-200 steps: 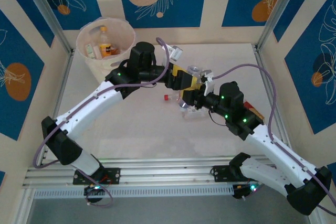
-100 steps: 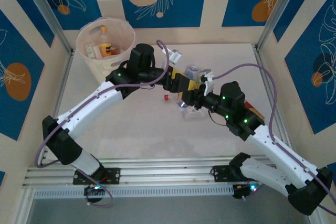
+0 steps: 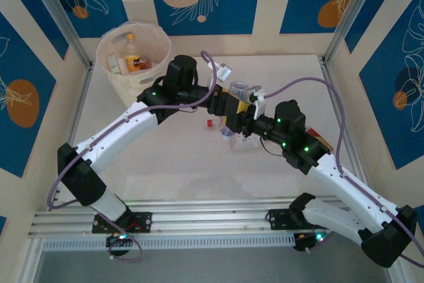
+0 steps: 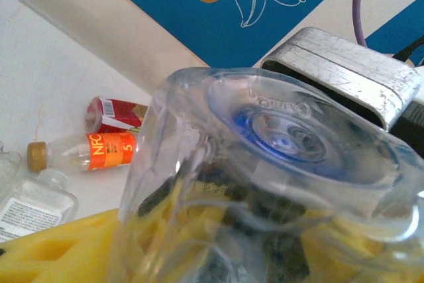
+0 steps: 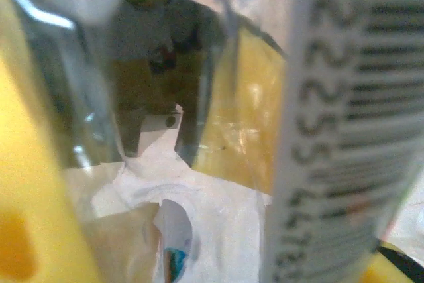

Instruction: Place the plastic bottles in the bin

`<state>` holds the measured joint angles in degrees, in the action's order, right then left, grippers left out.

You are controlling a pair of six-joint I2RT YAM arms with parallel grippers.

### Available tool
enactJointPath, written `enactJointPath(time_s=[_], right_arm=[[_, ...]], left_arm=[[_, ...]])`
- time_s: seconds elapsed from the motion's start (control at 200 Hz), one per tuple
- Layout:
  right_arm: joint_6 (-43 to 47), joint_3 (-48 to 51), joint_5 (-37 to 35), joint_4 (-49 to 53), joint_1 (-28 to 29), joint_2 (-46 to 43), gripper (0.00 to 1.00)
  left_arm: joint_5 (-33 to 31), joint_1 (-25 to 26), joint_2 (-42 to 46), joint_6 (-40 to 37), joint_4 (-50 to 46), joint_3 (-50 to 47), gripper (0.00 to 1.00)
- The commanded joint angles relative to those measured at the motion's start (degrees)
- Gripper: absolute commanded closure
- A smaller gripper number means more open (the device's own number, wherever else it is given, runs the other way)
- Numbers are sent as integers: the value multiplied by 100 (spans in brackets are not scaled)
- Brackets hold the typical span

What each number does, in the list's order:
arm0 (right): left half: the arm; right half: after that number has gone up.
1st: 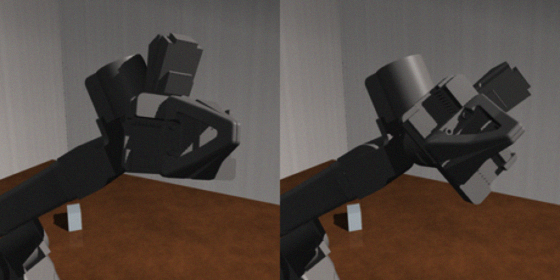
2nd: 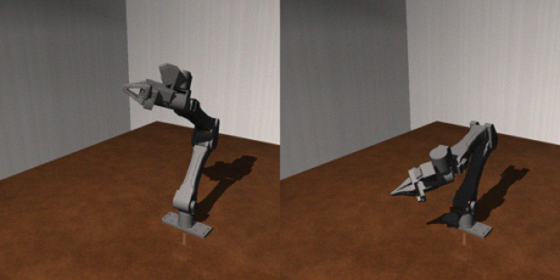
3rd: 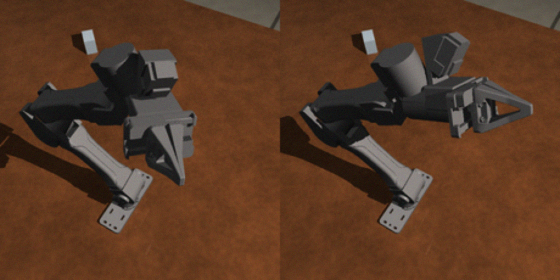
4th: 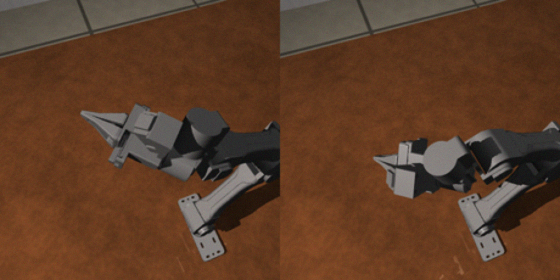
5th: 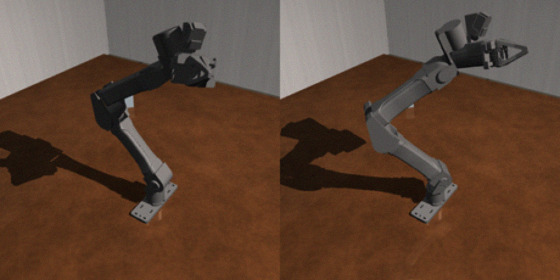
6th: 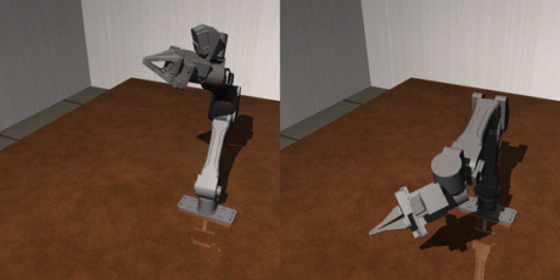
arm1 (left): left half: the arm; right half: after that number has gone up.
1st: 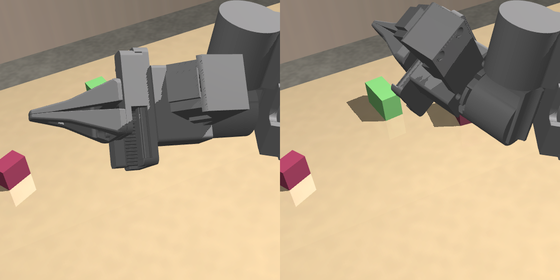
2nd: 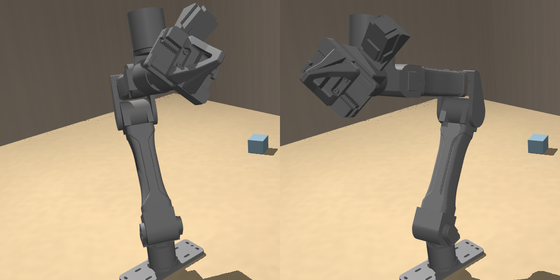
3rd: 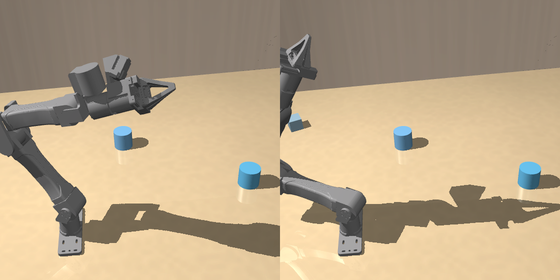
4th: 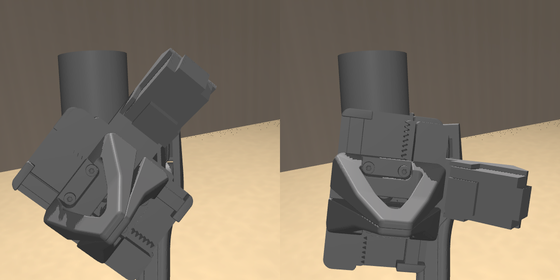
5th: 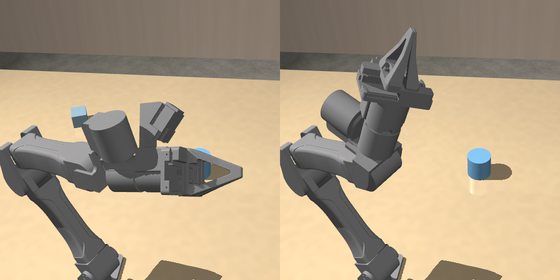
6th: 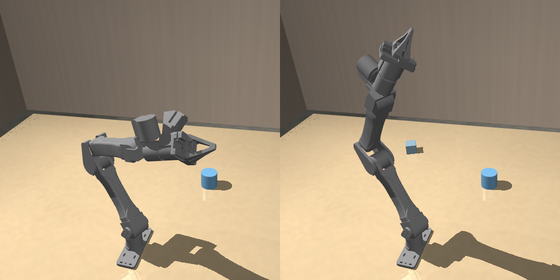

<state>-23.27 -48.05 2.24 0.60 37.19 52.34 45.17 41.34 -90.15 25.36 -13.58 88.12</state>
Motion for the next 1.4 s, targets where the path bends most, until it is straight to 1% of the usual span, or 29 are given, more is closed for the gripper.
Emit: enactJointPath(time_s=[0.0,0.035,0.05,0.14,0.17,0.24,0.29,0.33,0.415,0.52,0.63,0.72,0.915,1.015,1.1,1.16,1.24,1.395], right_arm=[[4,-185,32,-34,69,-82,57],[6,-179,6,-9,69,-83,57],[6,-185,-7,7,76,-82,56],[23,-207,-100,98,86,-83,50],[30,-216,-117,134,87,-85,47],[52,-239,-199,219,95,-83,40],[59,-257,-261,290,112,-89,32],[63,-274,-317,351,113,-91,28],[59,-338,-492,510,122,-101,16],[68,-485,-795,806,122,-151,0],[44,-693,-1089,1126,122,-272,1],[-3,-890,-1336,1438,120,-350,1],[-109,-1136,-1717,2032,131,-331,1],[-167,-1130,-1753,2139,139,-321,1],[-208,-1093,-1738,2168,131,-320,1],[-239,-1070,-1726,2177,139,-317,1],[-273,-1048,-1732,2185,148,-312,1],[-336,-1035,-1786,2242,157,-285,1]], left_arm=[[6,-47,21,150,357,100,39],[-20,-47,32,174,382,92,42],[-37,-52,32,179,383,96,43],[-175,-52,85,188,385,83,44],[-240,-47,110,189,380,74,44],[-392,-63,164,184,368,65,49],[-515,-72,213,151,341,57,50],[-651,-78,270,101,303,57,53],[-950,-115,377,-89,140,95,53],[-1360,-224,544,-450,-282,248,53],[-1863,-482,673,-973,-1013,653,53],[-2332,-832,735,-1343,-1490,1061,53],[-3236,-1661,690,-2285,-1702,1909,52],[-3590,-2164,451,-2520,-1700,2357,52],[-3993,-2489,200,-2761,-1701,2687,52],[-4303,-2650,33,-2944,-1666,2866,52],[-4476,-2870,-241,-3079,-1709,3158,52],[-5185,-3075,-899,-3308,-2202,3877,52]])
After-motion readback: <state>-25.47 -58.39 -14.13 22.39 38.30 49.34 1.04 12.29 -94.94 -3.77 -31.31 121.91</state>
